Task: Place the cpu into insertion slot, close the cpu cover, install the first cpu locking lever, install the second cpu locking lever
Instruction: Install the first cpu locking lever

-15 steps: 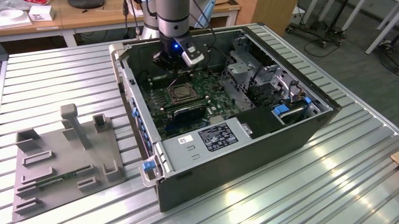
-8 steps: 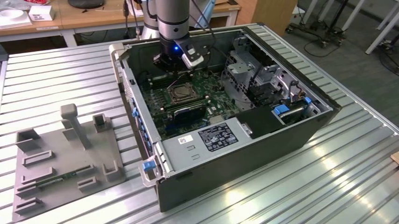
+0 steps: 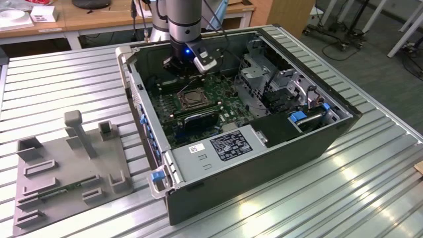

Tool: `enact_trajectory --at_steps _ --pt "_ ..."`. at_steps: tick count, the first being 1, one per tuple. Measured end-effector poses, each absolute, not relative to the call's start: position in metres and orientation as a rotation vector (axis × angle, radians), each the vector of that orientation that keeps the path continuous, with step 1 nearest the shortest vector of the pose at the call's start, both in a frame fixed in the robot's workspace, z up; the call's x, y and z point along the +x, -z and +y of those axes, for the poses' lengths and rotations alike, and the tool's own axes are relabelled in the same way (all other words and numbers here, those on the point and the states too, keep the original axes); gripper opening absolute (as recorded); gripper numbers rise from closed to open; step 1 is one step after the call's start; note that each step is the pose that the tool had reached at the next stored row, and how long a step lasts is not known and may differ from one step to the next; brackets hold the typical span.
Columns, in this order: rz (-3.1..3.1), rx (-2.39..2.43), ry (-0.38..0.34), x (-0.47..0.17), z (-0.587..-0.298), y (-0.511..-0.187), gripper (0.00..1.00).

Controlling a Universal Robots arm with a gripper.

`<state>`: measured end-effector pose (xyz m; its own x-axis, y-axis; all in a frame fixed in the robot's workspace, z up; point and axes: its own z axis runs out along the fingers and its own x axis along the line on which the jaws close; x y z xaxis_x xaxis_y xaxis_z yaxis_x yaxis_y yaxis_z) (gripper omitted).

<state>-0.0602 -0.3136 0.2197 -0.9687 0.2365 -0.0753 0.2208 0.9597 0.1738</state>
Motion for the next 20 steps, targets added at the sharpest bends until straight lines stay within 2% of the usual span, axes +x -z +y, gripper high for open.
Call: enact_trajectory --at_steps 20 --pt "3.015 0.353 -0.251 -0.056 -0.3136 -0.2128 0.11"
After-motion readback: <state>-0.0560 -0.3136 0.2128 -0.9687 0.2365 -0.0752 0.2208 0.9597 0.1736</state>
